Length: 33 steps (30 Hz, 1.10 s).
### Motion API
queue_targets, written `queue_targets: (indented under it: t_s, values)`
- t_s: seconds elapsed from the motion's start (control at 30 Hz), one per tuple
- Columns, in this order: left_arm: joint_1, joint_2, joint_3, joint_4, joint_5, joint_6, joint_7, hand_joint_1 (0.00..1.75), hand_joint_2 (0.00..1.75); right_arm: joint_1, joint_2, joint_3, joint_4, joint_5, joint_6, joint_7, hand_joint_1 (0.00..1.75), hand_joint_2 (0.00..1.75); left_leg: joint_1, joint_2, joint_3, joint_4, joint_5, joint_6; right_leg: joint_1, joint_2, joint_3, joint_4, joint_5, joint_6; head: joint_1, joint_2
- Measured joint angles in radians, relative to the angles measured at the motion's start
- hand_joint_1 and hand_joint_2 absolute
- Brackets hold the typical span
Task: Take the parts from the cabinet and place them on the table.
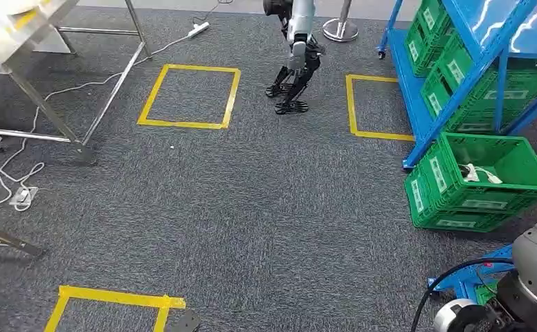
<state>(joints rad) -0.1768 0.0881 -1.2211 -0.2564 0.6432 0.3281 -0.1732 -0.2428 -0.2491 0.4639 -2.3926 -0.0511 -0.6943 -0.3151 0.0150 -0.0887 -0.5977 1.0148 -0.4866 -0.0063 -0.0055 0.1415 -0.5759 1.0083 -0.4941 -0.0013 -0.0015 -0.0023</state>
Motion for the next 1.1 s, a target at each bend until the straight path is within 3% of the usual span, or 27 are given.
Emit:
queue_targets:
  t_s: [0.03, 0.07, 0.1, 0.13, 0.2, 0.23, 0.27, 0.33, 0.37, 0.4, 0.43, 0.5, 0.53, 0.57, 0.6, 0.63, 0.7, 0.73, 0.77, 0.8, 0.83, 0.87, 0.9, 0.97, 1.03, 1.07, 1.1]
  values:
    - [0.0, 0.0, 0.0, 0.0, -0.006, -0.002, -0.002, 0.0, 0.0, -0.001, 0.0, 0.001, 0.001, 0.0, 0.0, 0.0, 0.0, 0.0, 0.008, 0.019, 0.011, -0.015, 0.004, 0.006, 0.002, 0.011, 0.0, -0.001, -0.004, 0.004, 0.002, 0.0]
    - [0.0, 0.003, 0.0, 0.0, -0.013, -0.002, -0.005, 0.0, 0.0, -0.001, 0.002, 0.002, 0.002, 0.0, 0.0, -0.002, 0.0, 0.0, 0.006, 0.037, 0.022, -0.023, 0.003, 0.009, 0.008, -0.05, -0.007, 0.021, -0.019, 0.007, 0.005, 0.0]
    - [0.0, 0.003, -0.001, 0.0, -0.021, -0.003, -0.008, 0.0, 0.0, -0.005, 0.002, 0.004, 0.003, 0.0, 0.0, -0.003, 0.0, 0.0, 0.003, 0.057, 0.029, -0.026, 0.0, 0.014, 0.007, -0.093, -0.034, 0.076, -0.048, 0.014, 0.012, 0.0]
    - [0.0, 0.003, -0.003, 0.0, -0.028, -0.005, -0.01, 0.0, 0.0, -0.005, 0.002, 0.006, 0.005, 0.0, 0.0, -0.003, 0.0, 0.0, 0.0, 0.076, 0.034, -0.026, -0.004, 0.016, 0.005, -0.116, -0.072, 0.15, -0.082, 0.02, 0.012, 0.0]
    - [0.002, 0.003, -0.006, 0.0, -0.038, -0.011, -0.01, 0.0, 0.0, -0.002, 0.003, 0.009, 0.009, 0.001, 0.0, -0.003, 0.0, 0.0, -0.002, 0.119, 0.042, -0.025, -0.015, 0.016, 0.0, -0.133, -0.152, 0.289, -0.127, 0.029, 0.013, 0.0]
    - [0.001, 0.003, -0.007, 0.0, -0.04, -0.011, -0.01, 0.0, 0.0, -0.002, 0.003, 0.01, 0.011, 0.004, 0.0, -0.003, 0.0, 0.0, -0.002, 0.138, 0.048, -0.025, -0.021, 0.014, -0.004, -0.136, -0.161, 0.3, -0.114, 0.031, 0.013, 0.0]
    - [0.0, 0.001, -0.008, 0.0, -0.047, -0.013, -0.01, 0.0, 0.0, -0.002, 0.004, 0.013, 0.013, 0.008, 0.0, -0.002, 0.0, 0.0, -0.002, 0.154, 0.055, -0.025, -0.026, 0.012, -0.005, -0.14, -0.147, 0.265, -0.078, 0.032, 0.013, 0.0]
    - [-0.004, -0.003, -0.013, 0.0, -0.058, -0.014, -0.01, 0.0, 0.0, -0.002, 0.005, 0.016, 0.015, 0.018, 0.0, 0.0, 0.0, 0.0, -0.001, 0.177, 0.071, -0.025, -0.038, 0.005, -0.007, -0.159, -0.072, 0.109, 0.016, 0.03, 0.013, 0.0]
    - [-0.005, -0.005, -0.014, 0.0, -0.062, -0.014, -0.01, 0.0, 0.0, -0.003, 0.005, 0.017, 0.015, 0.022, 0.0, 0.0, 0.0, 0.0, -0.002, 0.186, 0.078, -0.026, -0.044, 0.0, -0.004, -0.196, -0.033, 0.026, 0.046, 0.025, 0.014, 0.0]
    - [-0.006, -0.006, -0.014, 0.0, -0.066, -0.014, -0.01, 0.0, 0.0, -0.005, 0.006, 0.018, 0.017, 0.026, 0.0, 0.0, 0.0, 0.0, -0.011, 0.196, 0.078, -0.024, -0.05, -0.007, 0.012, -0.233, -0.019, 0.011, 0.027, 0.021, 0.015, 0.0]
    - [-0.006, -0.007, -0.014, 0.0, -0.068, -0.014, -0.01, 0.0, 0.0, -0.006, 0.006, 0.018, 0.016, 0.032, 0.0, 0.001, 0.0, 0.0, -0.009, 0.204, 0.078, -0.024, -0.052, -0.011, 0.012, -0.225, -0.02, 0.003, 0.023, 0.01, 0.015, 0.0]
    - [-0.005, -0.01, -0.015, -0.001, -0.069, -0.014, -0.009, 0.0, 0.0, -0.003, 0.006, 0.019, 0.016, 0.044, 0.0, 0.001, 0.0, 0.0, -0.008, 0.225, 0.086, -0.03, -0.053, -0.019, 0.017, -0.206, -0.023, 0.004, 0.02, 0.001, 0.013, 0.0]
    - [-0.006, -0.01, -0.015, -0.001, -0.069, -0.013, -0.01, 0.0, 0.0, -0.006, 0.006, 0.02, 0.015, 0.052, 0.0, 0.003, 0.0, 0.0, -0.005, 0.228, 0.094, -0.03, -0.061, -0.028, 0.014, -0.192, -0.016, -0.005, 0.022, -0.007, 0.012, 0.0]
    - [-0.009, -0.01, -0.015, -0.001, -0.069, -0.013, -0.01, 0.0, 0.0, -0.006, 0.007, 0.021, 0.011, 0.056, 0.0, 0.004, 0.0, 0.0, 0.003, 0.145, 0.093, -0.019, -0.075, -0.033, 0.008, -0.188, -0.009, -0.011, 0.025, -0.011, 0.01, 0.0]
    - [-0.009, -0.01, -0.016, -0.001, -0.069, -0.013, -0.01, 0.0, 0.0, -0.013, 0.007, 0.022, 0.01, 0.061, 0.0, 0.004, 0.0, 0.0, 0.004, 0.081, 0.07, 0.025, -0.103, -0.031, 0.006, -0.18, -0.006, -0.012, 0.023, -0.018, 0.008, 0.0]
    - [-0.006, -0.011, -0.019, -0.001, -0.069, -0.014, -0.009, 0.0, 0.0, -0.018, 0.007, 0.024, 0.01, 0.062, 0.001, 0.006, 0.0, 0.0, 0.003, 0.071, 0.028, 0.1, -0.138, -0.03, 0.006, -0.17, -0.006, -0.012, 0.023, -0.023, 0.003, 0.0]
    - [0.002, -0.012, -0.027, -0.001, -0.069, -0.015, -0.008, 0.0, 0.0, -0.018, 0.009, 0.026, 0.01, 0.068, 0.001, 0.011, 0.0, 0.0, 0.001, 0.076, -0.07, 0.259, -0.188, -0.029, 0.01, -0.142, -0.005, -0.011, 0.02, -0.028, 0.0, 0.0]
    - [0.006, -0.012, -0.029, 0.0, -0.069, -0.017, -0.006, 0.0, 0.0, -0.019, 0.009, 0.027, 0.01, 0.071, 0.001, 0.017, 0.0, 0.0, 0.0, 0.081, -0.1, 0.288, -0.178, -0.027, 0.013, -0.127, -0.004, -0.01, 0.018, -0.03, 0.0, 0.0]
    - [0.008, -0.012, -0.03, 0.0, -0.069, -0.018, -0.006, 0.0, 0.0, -0.02, 0.009, 0.028, 0.01, 0.072, 0.0, 0.022, 0.0, 0.0, 0.0, 0.084, -0.106, 0.269, -0.143, -0.023, 0.014, -0.111, -0.001, -0.01, 0.016, -0.03, 0.0, 0.0]
    - [0.008, -0.012, -0.031, 0.0, -0.069, -0.021, -0.006, 0.0, 0.0, -0.022, 0.01, 0.029, 0.01, 0.072, 0.001, 0.024, 0.0, 0.0, -0.001, 0.081, -0.089, 0.212, -0.089, -0.018, 0.015, -0.096, 0.004, -0.009, 0.013, -0.03, 0.0, 0.0]
    - [0.007, -0.012, -0.031, 0.0, -0.071, -0.023, -0.005, 0.0, 0.0, -0.025, 0.01, 0.03, 0.01, 0.072, 0.0, 0.027, 0.0, 0.0, 0.0, 0.063, -0.059, 0.134, -0.033, -0.014, 0.015, -0.083, 0.009, -0.007, 0.009, -0.028, 0.0, 0.0]
    - [0.007, -0.012, -0.031, 0.0, -0.073, -0.023, -0.004, 0.0, 0.0, -0.03, 0.01, 0.031, 0.01, 0.071, 0.0, 0.032, 0.0, 0.0, 0.001, 0.019, -0.029, 0.056, 0.014, -0.009, 0.012, -0.072, 0.011, -0.004, 0.004, -0.025, 0.0, 0.0]
    - [0.007, -0.012, -0.031, 0.0, -0.075, -0.024, 0.0, 0.0, 0.0, -0.035, 0.01, 0.031, 0.011, 0.069, 0.0, 0.036, 0.0, 0.0, 0.007, -0.037, -0.015, 0.028, 0.005, -0.005, 0.015, -0.061, 0.008, 0.003, -0.002, -0.018, 0.002, 0.0]
    - [0.007, -0.015, -0.032, 0.0, -0.077, -0.026, 0.002, 0.0, 0.0, -0.043, 0.01, 0.031, 0.011, 0.066, 0.0, 0.042, 0.0, 0.0, 0.002, -0.013, 0.002, 0.004, -0.007, -0.007, 0.004, -0.034, 0.001, 0.002, 0.0, -0.004, -0.001, 0.0]
    - [0.005, -0.019, -0.032, 0.0, -0.078, -0.025, 0.002, 0.0, 0.0, -0.046, 0.01, 0.032, 0.01, 0.066, 0.0, 0.042, 0.0, 0.0, 0.003, 0.017, 0.012, -0.008, -0.006, 0.002, 0.002, -0.003, 0.0, -0.005, 0.002, 0.008, -0.001, 0.0]
    - [0.004, -0.02, -0.032, 0.0, -0.078, -0.025, 0.002, 0.0, 0.0, -0.047, 0.009, 0.032, 0.01, 0.066, 0.0, 0.042, 0.0, 0.0, 0.005, 0.034, 0.019, -0.017, -0.003, 0.006, 0.003, -0.038, -0.001, 0.005, -0.007, 0.01, 0.0, 0.0]
    - [0.003, -0.022, -0.032, 0.0, -0.078, -0.025, 0.002, 0.0, 0.0, -0.054, 0.008, 0.032, 0.01, 0.067, 0.0, 0.042, 0.0, 0.0, 0.003, 0.049, 0.025, -0.021, -0.005, 0.011, 0.008, -0.092, -0.014, 0.037, -0.028, 0.015, 0.008, 0.0]
